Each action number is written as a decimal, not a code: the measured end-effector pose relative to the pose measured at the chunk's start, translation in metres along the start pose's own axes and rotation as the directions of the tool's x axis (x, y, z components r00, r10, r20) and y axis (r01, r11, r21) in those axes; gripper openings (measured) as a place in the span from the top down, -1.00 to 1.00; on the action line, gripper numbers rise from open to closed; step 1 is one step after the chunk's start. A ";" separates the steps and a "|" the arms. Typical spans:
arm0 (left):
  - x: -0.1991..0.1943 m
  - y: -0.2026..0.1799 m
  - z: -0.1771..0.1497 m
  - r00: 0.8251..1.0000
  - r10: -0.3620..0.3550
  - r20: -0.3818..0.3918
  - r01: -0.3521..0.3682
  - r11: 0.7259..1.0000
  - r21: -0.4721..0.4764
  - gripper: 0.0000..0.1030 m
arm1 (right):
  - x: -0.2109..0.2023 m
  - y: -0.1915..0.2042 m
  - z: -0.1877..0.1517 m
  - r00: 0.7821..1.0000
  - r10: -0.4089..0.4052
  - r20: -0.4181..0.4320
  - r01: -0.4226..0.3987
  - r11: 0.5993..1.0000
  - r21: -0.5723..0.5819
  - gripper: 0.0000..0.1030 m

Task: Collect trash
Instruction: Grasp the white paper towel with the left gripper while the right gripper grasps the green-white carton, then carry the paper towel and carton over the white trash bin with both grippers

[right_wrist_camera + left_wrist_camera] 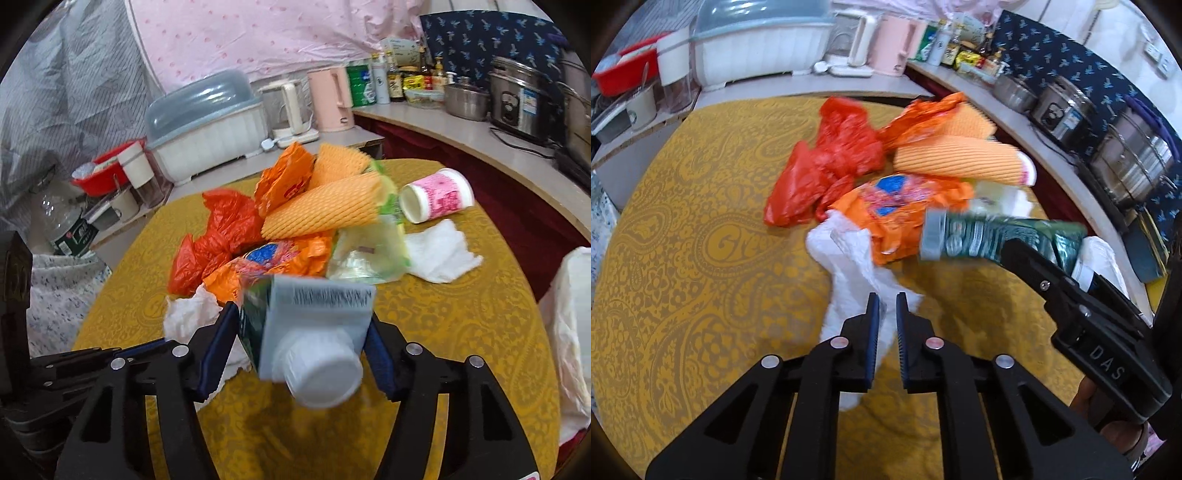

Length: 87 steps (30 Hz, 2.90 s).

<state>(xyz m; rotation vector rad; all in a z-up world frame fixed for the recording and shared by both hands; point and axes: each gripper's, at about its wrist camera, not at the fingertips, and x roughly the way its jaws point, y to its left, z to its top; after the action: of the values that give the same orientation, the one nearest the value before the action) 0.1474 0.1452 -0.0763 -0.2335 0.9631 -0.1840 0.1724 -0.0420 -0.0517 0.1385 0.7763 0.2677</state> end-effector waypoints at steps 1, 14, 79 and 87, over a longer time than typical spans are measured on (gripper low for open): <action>-0.005 -0.005 -0.001 1.000 -0.006 0.008 0.006 1.000 0.009 0.85 | -0.007 -0.004 -0.001 1.000 -0.006 0.007 0.006 1.000 0.009 -0.17; -0.051 -0.082 -0.014 0.991 -0.117 0.063 0.108 0.985 0.137 0.93 | -0.094 -0.073 -0.020 0.989 -0.110 0.103 0.093 0.984 0.154 -0.13; -0.043 -0.179 -0.010 0.984 -0.174 0.038 0.155 0.941 0.300 0.90 | -0.173 -0.157 -0.031 0.943 -0.242 0.228 0.159 0.931 0.330 -0.13; -0.026 -0.251 -0.012 0.969 -0.245 -0.007 0.229 0.895 0.382 0.90 | -0.202 -0.215 -0.047 0.909 -0.346 0.234 0.225 0.878 0.423 -0.13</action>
<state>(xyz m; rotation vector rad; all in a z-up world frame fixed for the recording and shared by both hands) 0.1102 -0.0901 0.0070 0.0052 0.8363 -0.5842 0.0421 -0.3050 0.0036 0.4253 0.5241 -0.1974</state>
